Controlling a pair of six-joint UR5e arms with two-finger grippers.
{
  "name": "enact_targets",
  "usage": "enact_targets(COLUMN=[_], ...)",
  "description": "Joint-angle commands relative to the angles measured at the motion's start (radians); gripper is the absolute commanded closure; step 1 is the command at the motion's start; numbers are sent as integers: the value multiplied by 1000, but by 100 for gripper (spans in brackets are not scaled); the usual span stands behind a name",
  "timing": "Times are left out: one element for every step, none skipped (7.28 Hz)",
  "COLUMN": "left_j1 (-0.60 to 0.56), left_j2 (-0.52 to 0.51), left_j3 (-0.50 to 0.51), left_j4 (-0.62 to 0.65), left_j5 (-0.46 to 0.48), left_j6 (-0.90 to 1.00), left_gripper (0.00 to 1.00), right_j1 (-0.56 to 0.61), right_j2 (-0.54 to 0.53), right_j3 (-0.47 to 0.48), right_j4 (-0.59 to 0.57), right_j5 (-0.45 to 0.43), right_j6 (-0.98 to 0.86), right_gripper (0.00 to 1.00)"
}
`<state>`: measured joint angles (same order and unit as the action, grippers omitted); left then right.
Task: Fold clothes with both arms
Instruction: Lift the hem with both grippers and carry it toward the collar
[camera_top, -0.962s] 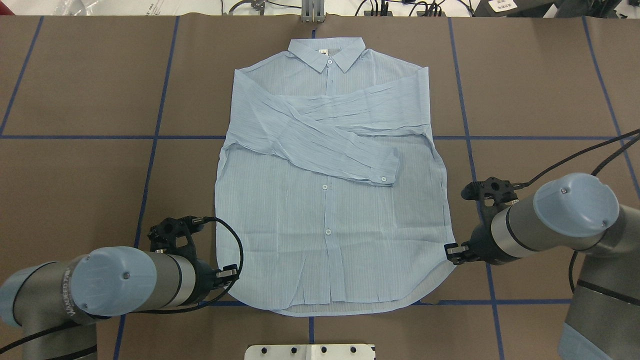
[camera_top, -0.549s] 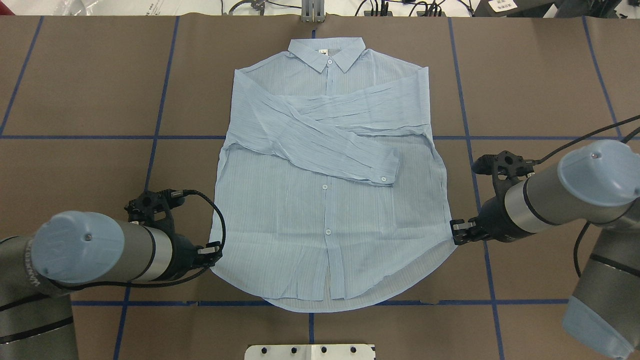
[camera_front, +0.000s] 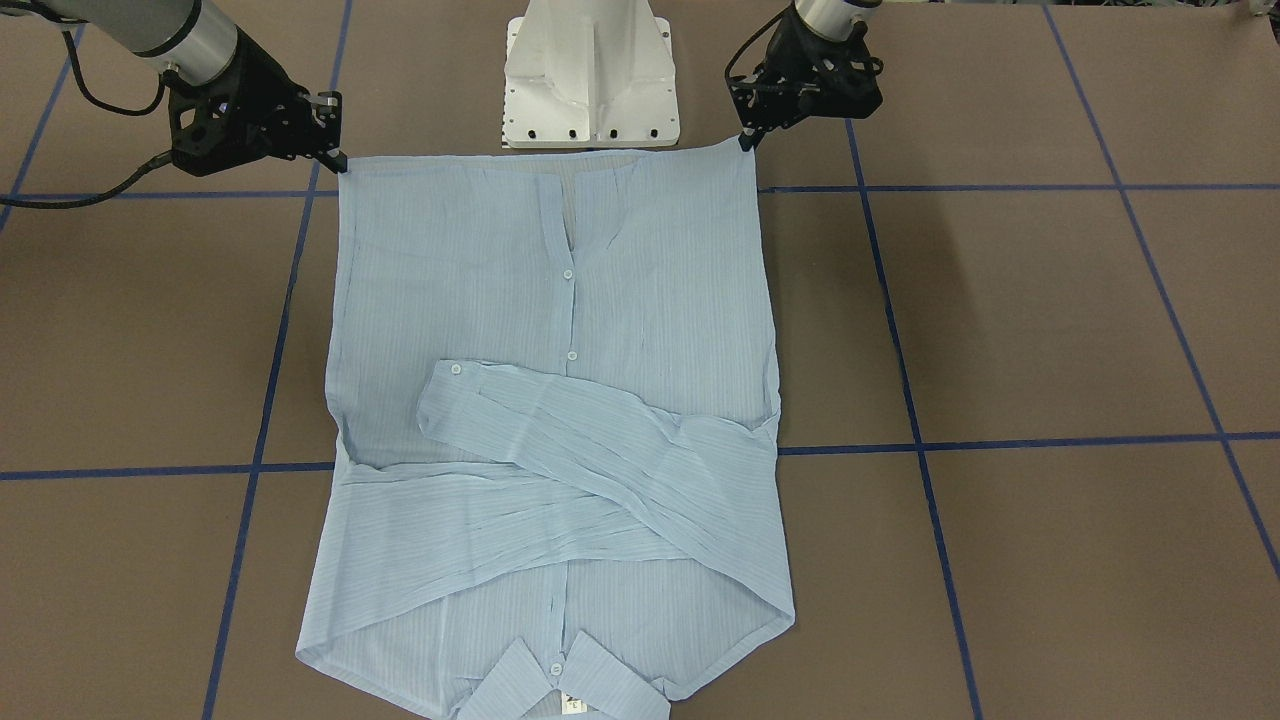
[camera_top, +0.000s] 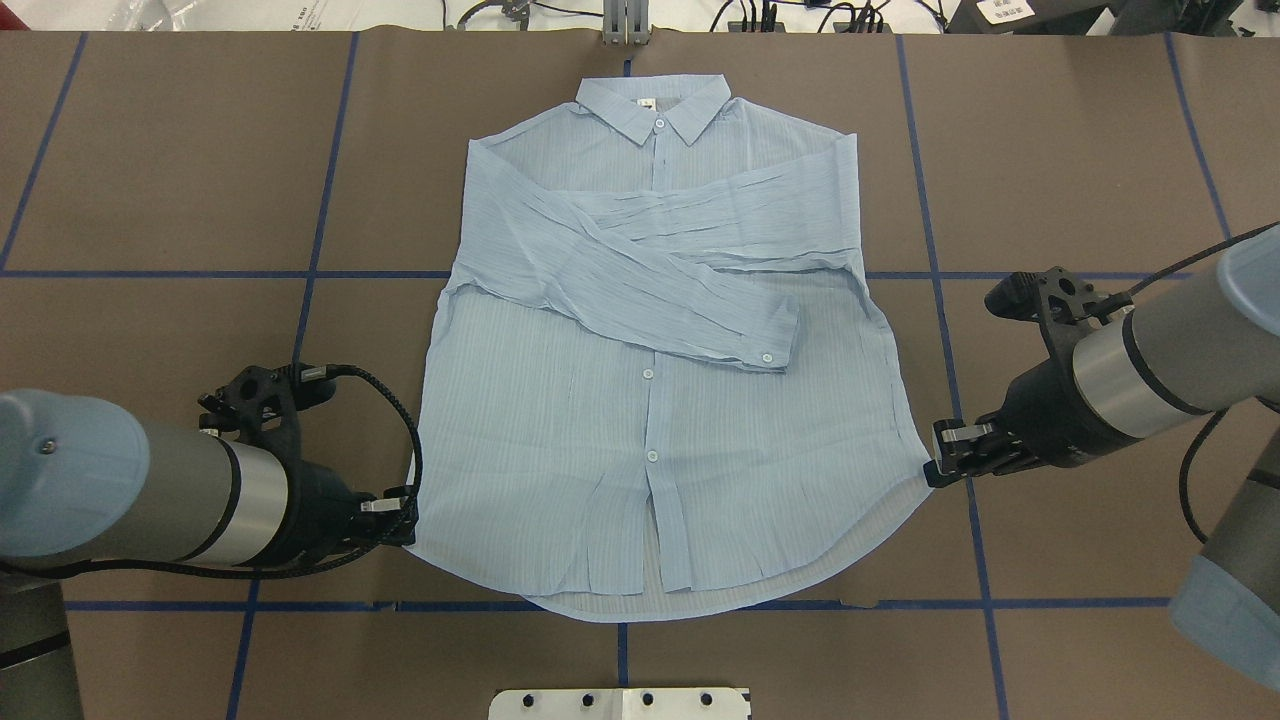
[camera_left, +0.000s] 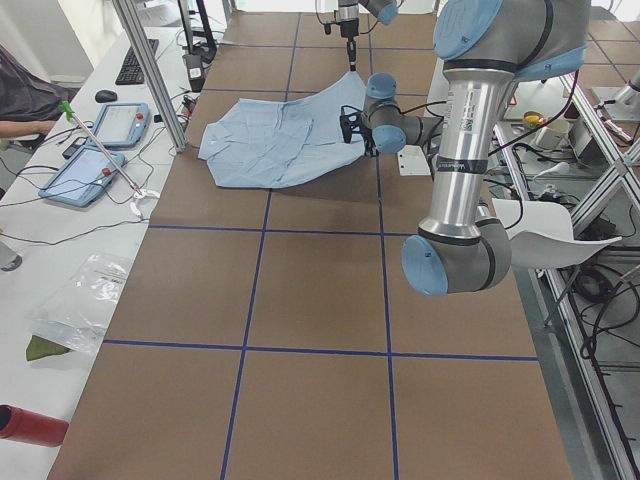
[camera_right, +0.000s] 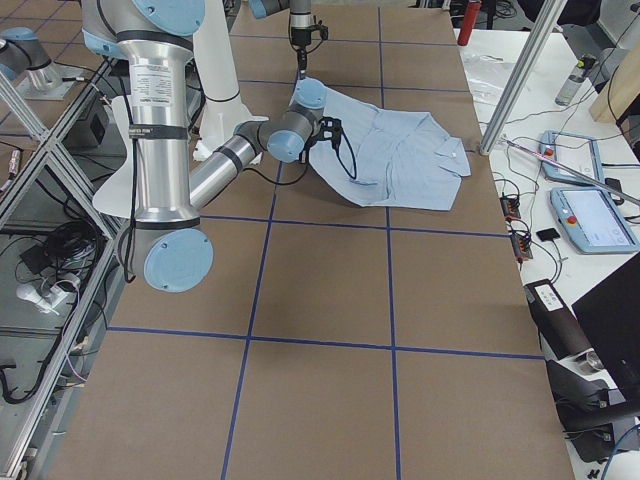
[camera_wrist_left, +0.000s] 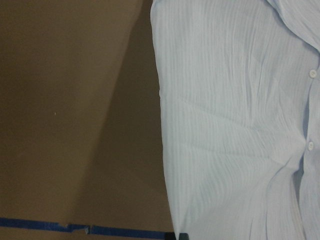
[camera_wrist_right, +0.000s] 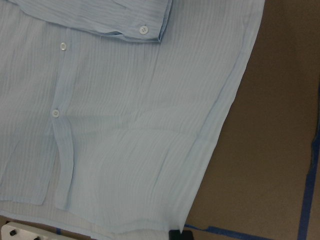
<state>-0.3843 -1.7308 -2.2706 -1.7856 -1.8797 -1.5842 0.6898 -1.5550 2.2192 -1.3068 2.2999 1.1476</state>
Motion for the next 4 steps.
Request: enact_targets(left_j1=[1, 13, 15, 15], left_j2=[13, 13, 13, 13], left_j3=[-56, -67, -81, -83], left_j4=[2, 3, 3, 3], left_j5=[-28, -35, -53, -56], left_j6=[-6, -23, -32, -33], left_gripper=[100, 100, 100, 100], right_j1=[19, 34, 40, 40], right_j2=[-40, -54, -62, -50], right_j3=[68, 94, 108, 97], right_j4=[0, 0, 3, 9], right_j5=[96, 148, 173, 173], right_j6=[0, 0, 1, 1], right_gripper=[100, 100, 100, 100])
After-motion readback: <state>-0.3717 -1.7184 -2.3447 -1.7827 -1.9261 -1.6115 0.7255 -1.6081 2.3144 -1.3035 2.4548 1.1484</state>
